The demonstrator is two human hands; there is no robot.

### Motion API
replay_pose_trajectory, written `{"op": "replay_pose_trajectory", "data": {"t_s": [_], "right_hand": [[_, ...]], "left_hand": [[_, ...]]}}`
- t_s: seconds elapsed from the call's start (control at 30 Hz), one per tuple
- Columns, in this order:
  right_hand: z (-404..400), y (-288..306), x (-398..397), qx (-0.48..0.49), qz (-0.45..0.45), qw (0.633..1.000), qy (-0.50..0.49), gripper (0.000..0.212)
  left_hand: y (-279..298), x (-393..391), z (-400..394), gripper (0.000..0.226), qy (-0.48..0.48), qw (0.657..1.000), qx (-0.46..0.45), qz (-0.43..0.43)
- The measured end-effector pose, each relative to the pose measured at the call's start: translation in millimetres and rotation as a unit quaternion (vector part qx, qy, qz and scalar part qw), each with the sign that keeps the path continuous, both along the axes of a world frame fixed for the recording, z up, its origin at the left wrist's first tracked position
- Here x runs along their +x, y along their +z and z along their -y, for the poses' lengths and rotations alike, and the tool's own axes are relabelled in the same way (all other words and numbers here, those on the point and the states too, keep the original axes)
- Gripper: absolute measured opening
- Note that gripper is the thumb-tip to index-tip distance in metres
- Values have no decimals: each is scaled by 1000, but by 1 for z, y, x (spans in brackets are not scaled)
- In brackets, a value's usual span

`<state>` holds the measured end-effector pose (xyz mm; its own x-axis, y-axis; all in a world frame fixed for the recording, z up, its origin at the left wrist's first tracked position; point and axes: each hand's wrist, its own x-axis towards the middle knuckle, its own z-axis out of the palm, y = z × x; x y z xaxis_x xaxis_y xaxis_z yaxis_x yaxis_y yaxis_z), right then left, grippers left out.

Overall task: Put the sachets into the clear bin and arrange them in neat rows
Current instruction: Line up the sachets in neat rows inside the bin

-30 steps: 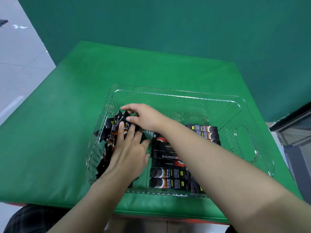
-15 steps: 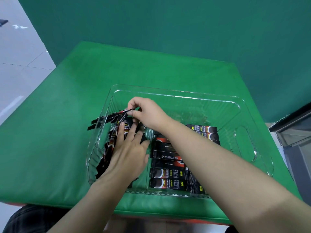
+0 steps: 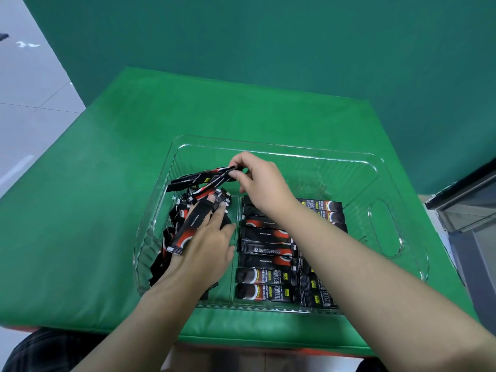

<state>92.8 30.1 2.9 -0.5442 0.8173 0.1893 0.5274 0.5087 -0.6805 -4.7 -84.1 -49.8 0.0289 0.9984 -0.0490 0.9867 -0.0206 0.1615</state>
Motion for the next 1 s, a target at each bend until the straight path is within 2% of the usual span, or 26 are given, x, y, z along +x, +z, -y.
{"op": "replay_pose_trajectory", "data": {"t_s": [0.07,0.23,0.47,0.57,0.67,1.0], "right_hand": [[3,0,8,2,0,1000,-15,4],[13,-6,33,-3,0,997,-79,6],[36,-9,78,-43,-11,988,-147,2],[41,-11,96,-67,-7,985,-157,6],[47,-12,111,-102,0,983,-152,18],[75,-13,127,-179,63,979,-69,16]], "left_hand": [[0,0,1,49,16,999,-26,44],[4,0,2,52,11,997,-20,71],[6,1,1,91,53,988,2,148],[5,0,4,99,59,984,18,167],[5,1,3,103,54,983,26,176],[0,-1,2,106,57,986,17,157]]}}
